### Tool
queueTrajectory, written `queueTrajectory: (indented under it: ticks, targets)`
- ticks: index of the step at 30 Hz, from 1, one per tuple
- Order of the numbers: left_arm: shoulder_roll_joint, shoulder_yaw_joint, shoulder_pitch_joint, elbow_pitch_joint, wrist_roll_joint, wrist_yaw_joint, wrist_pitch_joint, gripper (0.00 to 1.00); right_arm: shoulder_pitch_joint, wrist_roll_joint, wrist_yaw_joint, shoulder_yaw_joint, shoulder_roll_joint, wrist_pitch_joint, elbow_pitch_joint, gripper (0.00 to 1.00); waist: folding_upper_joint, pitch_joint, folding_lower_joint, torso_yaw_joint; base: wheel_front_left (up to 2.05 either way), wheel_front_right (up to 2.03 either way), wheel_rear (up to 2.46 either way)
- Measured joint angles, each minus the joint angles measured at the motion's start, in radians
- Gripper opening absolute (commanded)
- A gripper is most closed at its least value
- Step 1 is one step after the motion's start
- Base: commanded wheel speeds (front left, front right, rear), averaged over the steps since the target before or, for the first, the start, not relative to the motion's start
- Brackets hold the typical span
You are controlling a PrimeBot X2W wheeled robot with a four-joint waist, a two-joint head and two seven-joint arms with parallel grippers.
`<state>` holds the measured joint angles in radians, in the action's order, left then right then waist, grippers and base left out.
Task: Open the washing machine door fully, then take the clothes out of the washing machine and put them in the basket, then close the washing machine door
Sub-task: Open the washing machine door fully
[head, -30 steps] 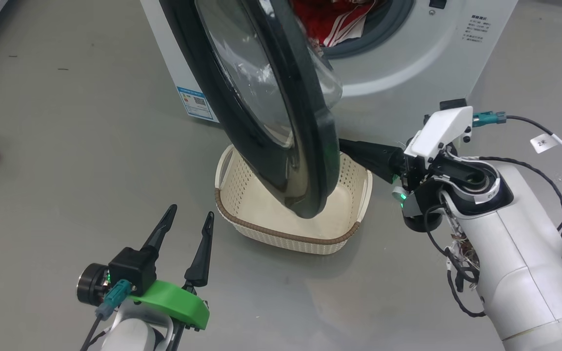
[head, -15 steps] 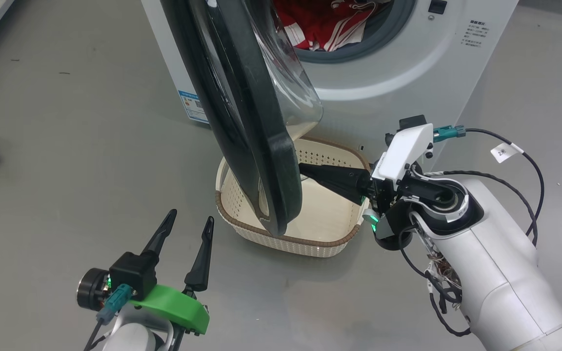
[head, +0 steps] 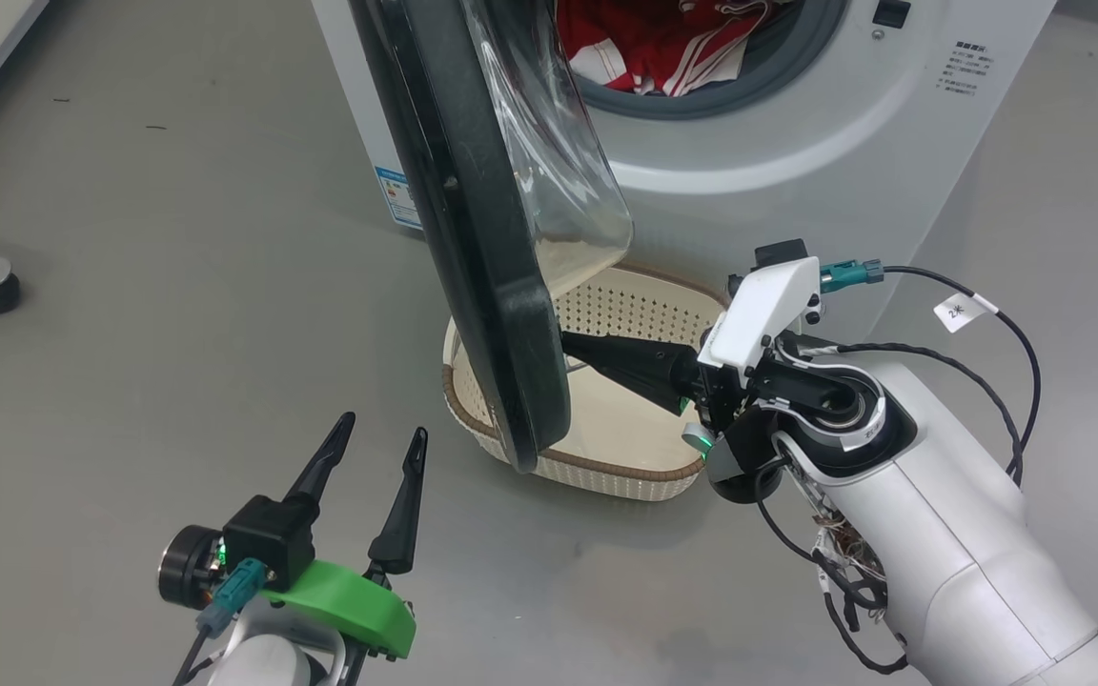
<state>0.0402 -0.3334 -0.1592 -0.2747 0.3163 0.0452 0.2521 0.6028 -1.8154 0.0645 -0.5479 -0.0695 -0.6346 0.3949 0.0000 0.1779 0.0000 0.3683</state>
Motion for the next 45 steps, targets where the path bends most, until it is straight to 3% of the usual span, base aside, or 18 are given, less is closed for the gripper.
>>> queueTrajectory:
  ticks: [12, 25, 32, 38, 45]
  targets:
    - [0.0, 0.0, 0.004, 0.008, 0.0, 0.0, 0.0, 1.0, 0.0, -0.061, 0.009, -0.103, -0.001, 0.024, -0.033, 0.0, 0.0, 0.003, 0.0, 0.019, 0.0, 0.0, 0.0]
    - [0.0, 0.028, 0.013, 0.017, 0.002, -0.013, 0.0, 1.0, 0.005, -0.062, 0.004, -0.129, 0.0, 0.07, -0.008, 0.0, 0.0, -0.003, 0.0, 0.014, 0.0, 0.0, 0.0]
    - [0.0, 0.062, 0.016, 0.016, 0.0, -0.018, 0.0, 1.0, 0.012, 0.063, -0.055, -0.127, -0.016, 0.14, 0.017, 0.0, 0.0, -0.035, 0.0, -0.013, 0.0, 0.0, 0.0]
    - [0.008, 0.108, 0.037, 0.016, 0.0, -0.026, 0.0, 1.0, 0.03, 0.306, -0.141, -0.161, -0.151, 0.279, 0.024, 0.0, 0.0, -0.08, 0.0, -0.053, 0.0, 0.0, 0.0]
    - [0.02, 0.147, 0.071, 0.016, 0.0, -0.034, 0.0, 1.0, 0.029, 0.52, -0.16, -0.224, -0.219, 0.422, 0.024, 0.0, 0.0, -0.127, 0.0, -0.106, 0.0, 0.0, 0.0]
